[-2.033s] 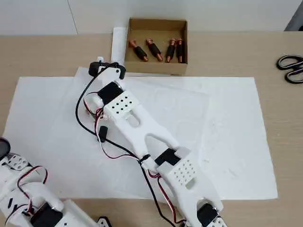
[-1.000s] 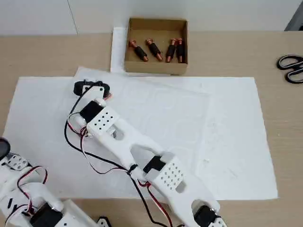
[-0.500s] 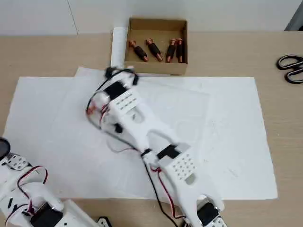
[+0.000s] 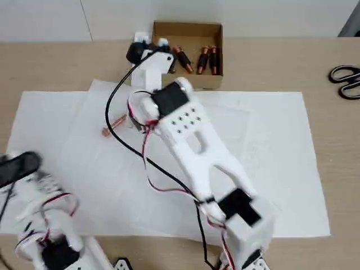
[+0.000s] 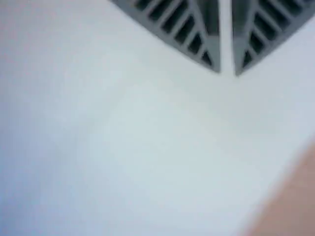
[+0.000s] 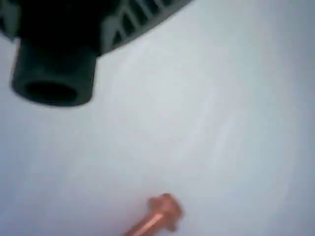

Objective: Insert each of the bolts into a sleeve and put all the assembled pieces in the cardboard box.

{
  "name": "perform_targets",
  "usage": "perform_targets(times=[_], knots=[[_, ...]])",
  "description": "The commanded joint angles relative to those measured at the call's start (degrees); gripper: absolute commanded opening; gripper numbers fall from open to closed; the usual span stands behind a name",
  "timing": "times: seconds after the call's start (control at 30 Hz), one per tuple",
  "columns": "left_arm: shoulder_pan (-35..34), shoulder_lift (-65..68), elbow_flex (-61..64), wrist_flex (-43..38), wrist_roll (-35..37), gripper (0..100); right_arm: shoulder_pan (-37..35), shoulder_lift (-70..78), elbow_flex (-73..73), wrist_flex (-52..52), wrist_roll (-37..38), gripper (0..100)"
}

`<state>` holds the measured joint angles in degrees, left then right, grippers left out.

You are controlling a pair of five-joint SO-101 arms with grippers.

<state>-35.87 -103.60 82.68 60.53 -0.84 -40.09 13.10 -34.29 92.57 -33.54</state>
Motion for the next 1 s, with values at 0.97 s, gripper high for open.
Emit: perform_targets(times=[0.97], knots=[[30.86,0.44,-21.41,6.59,10.64,1,24.66,-89.45,109.45,-67.74,28.22,0.4]])
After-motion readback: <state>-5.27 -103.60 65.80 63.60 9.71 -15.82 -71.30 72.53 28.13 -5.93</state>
